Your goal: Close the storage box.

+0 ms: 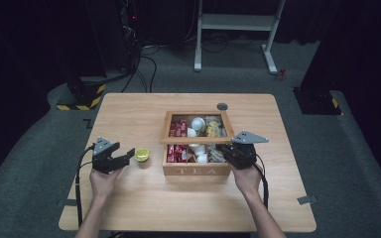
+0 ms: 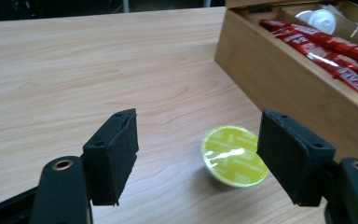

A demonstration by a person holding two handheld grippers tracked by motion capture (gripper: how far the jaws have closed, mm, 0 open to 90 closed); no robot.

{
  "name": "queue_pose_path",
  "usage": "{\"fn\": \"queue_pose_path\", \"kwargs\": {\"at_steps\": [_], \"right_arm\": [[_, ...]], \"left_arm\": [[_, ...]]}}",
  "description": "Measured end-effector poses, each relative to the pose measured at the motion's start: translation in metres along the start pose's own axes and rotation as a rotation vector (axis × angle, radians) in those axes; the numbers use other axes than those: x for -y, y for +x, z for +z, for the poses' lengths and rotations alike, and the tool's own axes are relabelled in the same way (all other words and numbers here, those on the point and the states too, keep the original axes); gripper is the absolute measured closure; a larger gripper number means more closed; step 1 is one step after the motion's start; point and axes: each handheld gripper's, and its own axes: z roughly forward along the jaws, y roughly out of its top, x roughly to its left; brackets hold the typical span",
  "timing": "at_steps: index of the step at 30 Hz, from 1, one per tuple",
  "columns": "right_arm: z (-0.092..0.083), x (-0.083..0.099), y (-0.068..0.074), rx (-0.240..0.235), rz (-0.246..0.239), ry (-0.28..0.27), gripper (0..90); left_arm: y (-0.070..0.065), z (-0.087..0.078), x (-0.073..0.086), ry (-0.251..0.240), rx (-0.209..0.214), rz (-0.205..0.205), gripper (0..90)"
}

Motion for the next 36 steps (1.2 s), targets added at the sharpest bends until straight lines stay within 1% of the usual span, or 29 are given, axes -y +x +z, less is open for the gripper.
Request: {"fn": "queue_pose_path", "kwargs": {"at_steps": [1,3,4,5,7,8,10,11,14,20,22,23,25,26,27,28,30,34,35,36], "right_arm": [[0.000,0.000,0.000,0.000,0.000,0.000,89.7],[-0.001,0.001,0.000,-0.001,0.003,-0.005,89.6],[-0.002,0.002,0.000,0.000,0.002,-0.002,89.7],[-0.002,0.002,0.000,0.000,0.002,-0.002,89.7],[-0.001,0.005,0.000,-0.005,0.007,0.003,89.7],[-0.001,0.006,0.000,-0.003,0.009,0.005,89.7],[-0.001,0.007,0.000,-0.005,0.009,0.005,89.7],[-0.001,0.009,0.000,-0.007,0.012,0.006,89.7],[0.000,0.011,0.001,-0.005,0.016,0.006,89.7],[-0.001,0.014,0.000,-0.006,0.019,0.010,89.7],[-0.001,0.015,0.000,-0.004,0.020,0.011,89.7],[-0.001,0.015,0.000,-0.004,0.020,0.012,89.7],[-0.001,0.016,0.001,-0.003,0.026,0.014,89.7],[0.000,0.016,0.001,-0.003,0.022,0.013,89.7],[0.000,0.017,0.001,-0.003,0.023,0.014,89.7],[0.000,0.017,0.001,-0.004,0.021,0.014,89.7],[0.000,0.018,0.001,-0.004,0.024,0.015,89.7],[0.000,0.020,0.001,-0.004,0.031,0.018,89.7],[0.001,0.021,0.001,-0.009,0.028,0.019,89.7],[0.001,0.021,0.001,-0.009,0.028,0.019,89.7]], "left_arm": [[0.000,0.000,0.000,0.000,0.000,0.000,29.5],[0.006,-0.002,0.004,0.006,-0.013,-0.010,29.5],[0.010,-0.003,0.008,0.018,-0.017,-0.023,29.5],[0.010,-0.003,0.008,0.018,-0.017,-0.023,29.4],[0.017,-0.006,0.015,0.028,-0.033,-0.041,29.4],[0.017,-0.006,0.015,0.028,-0.033,-0.041,29.5],[0.021,-0.008,0.020,0.036,-0.040,-0.058,29.5],[0.024,-0.009,0.025,0.049,-0.054,-0.062,29.5],[0.028,-0.010,0.031,0.066,-0.075,-0.061,29.5],[0.033,-0.009,0.041,0.090,-0.086,-0.078,29.5],[0.035,-0.007,0.046,0.113,-0.094,-0.080,29.5],[0.035,-0.007,0.046,0.113,-0.094,-0.080,29.5],[0.036,-0.005,0.051,0.131,-0.107,-0.081,29.6],[0.037,-0.005,0.054,0.135,-0.125,-0.078,29.7],[0.037,-0.005,0.055,0.136,-0.130,-0.088,29.7],[0.039,-0.006,0.055,0.146,-0.129,-0.085,29.9],[0.038,-0.006,0.056,0.136,-0.144,-0.083,29.8],[0.037,-0.005,0.055,0.152,-0.154,-0.074,29.8],[0.037,-0.003,0.055,0.176,-0.159,-0.071,29.8],[0.037,-0.003,0.055,0.176,-0.159,-0.071,29.8]]}}
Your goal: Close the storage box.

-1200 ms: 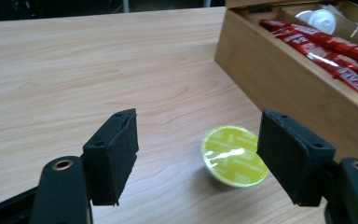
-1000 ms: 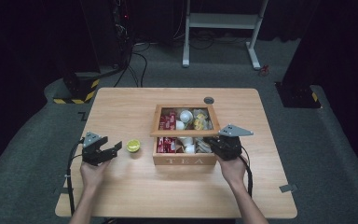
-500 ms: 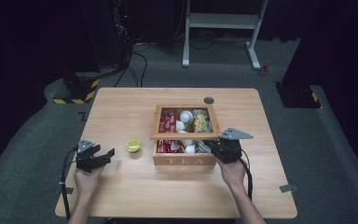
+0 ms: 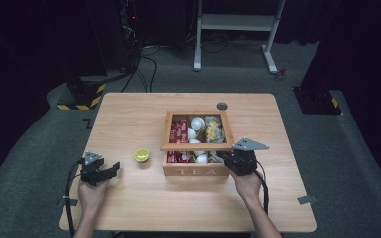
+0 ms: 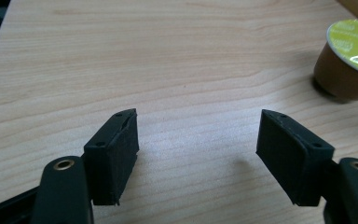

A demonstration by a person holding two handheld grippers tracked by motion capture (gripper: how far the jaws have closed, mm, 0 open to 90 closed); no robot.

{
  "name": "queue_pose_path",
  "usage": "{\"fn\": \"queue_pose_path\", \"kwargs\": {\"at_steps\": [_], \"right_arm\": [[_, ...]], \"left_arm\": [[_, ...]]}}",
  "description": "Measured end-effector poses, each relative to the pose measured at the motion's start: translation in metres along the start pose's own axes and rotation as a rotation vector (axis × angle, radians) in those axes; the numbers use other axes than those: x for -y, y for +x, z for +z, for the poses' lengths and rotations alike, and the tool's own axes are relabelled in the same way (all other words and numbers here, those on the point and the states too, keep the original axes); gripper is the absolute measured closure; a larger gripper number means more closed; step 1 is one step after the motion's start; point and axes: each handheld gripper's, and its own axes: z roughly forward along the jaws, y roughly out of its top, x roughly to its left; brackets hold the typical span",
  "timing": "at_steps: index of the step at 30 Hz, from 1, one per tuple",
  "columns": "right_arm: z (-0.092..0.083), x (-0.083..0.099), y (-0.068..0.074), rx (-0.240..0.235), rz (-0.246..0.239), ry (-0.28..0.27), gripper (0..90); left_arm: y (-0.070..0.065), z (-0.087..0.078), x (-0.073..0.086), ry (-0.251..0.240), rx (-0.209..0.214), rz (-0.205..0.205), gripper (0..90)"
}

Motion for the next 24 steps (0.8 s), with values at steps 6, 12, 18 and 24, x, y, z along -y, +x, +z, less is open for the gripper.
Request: {"fn": "queue_pose_path", "kwargs": {"at_steps": [6,12,18,24], "right_arm": [[0.0000,0.0005,-0.0001,-0.001,-0.009,-0.003,89.7],[0.0006,0.0030,-0.0001,-0.004,-0.003,-0.004,89.7],[0.0018,0.0058,-0.0002,-0.009,-0.011,0.018,89.7],[0.0029,0.0089,0.0004,-0.011,-0.010,0.027,89.7]], "left_arm": [[-0.0045,0.0039,-0.0016,0.032,-0.031,0.034,27.7],[-0.0059,0.0042,-0.0017,0.036,-0.032,0.049,26.4],[-0.0060,0.0043,-0.0017,0.036,-0.031,0.047,26.3],[-0.0059,0.0042,-0.0017,0.037,-0.029,0.050,26.1]]}}
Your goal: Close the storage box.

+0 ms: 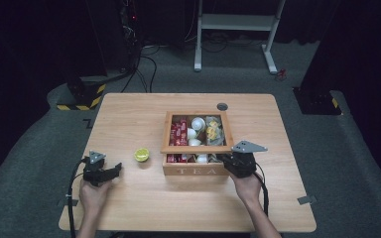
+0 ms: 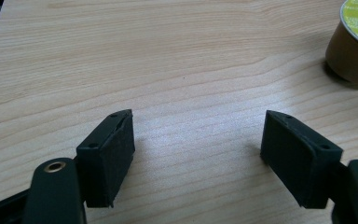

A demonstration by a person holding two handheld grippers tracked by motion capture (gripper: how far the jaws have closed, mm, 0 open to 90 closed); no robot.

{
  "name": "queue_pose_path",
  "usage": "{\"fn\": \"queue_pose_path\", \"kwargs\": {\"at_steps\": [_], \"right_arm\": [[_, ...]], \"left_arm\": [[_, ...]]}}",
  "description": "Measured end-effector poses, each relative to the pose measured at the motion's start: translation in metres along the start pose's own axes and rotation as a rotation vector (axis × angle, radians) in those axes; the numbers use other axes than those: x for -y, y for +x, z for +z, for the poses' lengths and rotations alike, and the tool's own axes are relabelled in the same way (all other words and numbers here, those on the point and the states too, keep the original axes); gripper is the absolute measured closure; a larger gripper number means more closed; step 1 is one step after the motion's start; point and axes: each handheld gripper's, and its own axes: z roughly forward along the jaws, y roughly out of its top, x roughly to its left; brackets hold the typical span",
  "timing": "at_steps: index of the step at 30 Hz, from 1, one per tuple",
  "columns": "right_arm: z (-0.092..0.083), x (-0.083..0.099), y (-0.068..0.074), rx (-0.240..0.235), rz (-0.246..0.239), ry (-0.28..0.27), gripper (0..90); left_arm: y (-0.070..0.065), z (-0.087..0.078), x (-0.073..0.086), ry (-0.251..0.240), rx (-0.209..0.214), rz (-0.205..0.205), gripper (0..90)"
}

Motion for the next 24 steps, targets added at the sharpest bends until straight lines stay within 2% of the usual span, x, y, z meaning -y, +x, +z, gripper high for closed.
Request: {"fn": "queue_pose_path", "kwargs": {"at_steps": [14,24], "right_arm": [[0.006,0.011,0.003,-0.003,0.002,0.045,89.7],[0.008,0.016,0.005,-0.017,0.008,0.053,89.7]], "left_arm": [[0.000,0.000,0.000,0.001,0.003,0.004,26.1],[-0.001,0.000,0.000,0.000,0.004,0.004,26.1]]}}
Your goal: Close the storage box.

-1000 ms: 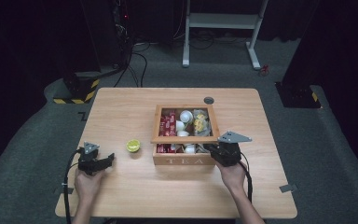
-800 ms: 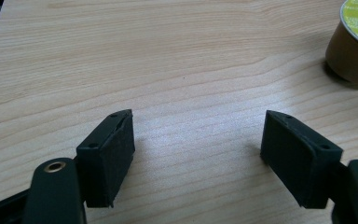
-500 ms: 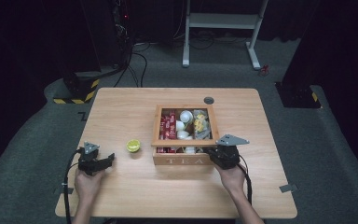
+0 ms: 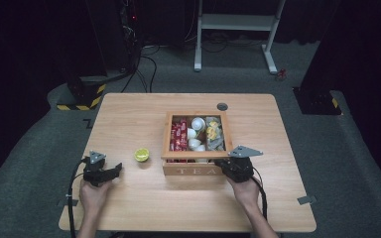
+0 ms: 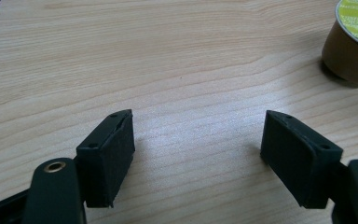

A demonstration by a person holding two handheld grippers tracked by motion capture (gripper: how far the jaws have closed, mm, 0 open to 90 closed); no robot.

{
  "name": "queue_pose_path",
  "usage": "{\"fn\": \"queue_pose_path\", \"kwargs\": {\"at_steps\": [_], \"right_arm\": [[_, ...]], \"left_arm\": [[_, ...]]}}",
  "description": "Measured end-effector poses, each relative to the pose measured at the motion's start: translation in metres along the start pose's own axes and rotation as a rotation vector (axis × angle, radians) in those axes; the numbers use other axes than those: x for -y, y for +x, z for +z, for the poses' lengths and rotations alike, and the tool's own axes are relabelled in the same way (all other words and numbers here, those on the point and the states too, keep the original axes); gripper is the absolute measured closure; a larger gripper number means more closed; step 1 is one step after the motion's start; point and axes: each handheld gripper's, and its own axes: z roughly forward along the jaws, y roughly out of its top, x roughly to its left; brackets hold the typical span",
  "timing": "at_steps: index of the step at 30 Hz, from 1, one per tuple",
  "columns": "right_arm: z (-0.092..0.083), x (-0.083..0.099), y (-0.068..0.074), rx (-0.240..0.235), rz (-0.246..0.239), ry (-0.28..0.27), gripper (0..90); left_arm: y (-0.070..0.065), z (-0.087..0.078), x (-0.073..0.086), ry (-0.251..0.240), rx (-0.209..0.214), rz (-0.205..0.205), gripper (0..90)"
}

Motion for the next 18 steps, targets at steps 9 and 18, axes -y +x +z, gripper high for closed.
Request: {"fn": "queue_pose_path", "kwargs": {"at_steps": [9,18], "right_arm": [[0.0004,0.0053,0.0014,-0.018,0.013,-0.005,89.7],[-0.0008,0.0085,0.0055,-0.027,0.013,-0.002,89.7]], "left_arm": [[0.0003,0.0000,0.0000,0.000,-0.001,-0.001,26.5],[0.0003,0.0000,0.0000,0.000,-0.001,-0.002,26.6]]}}
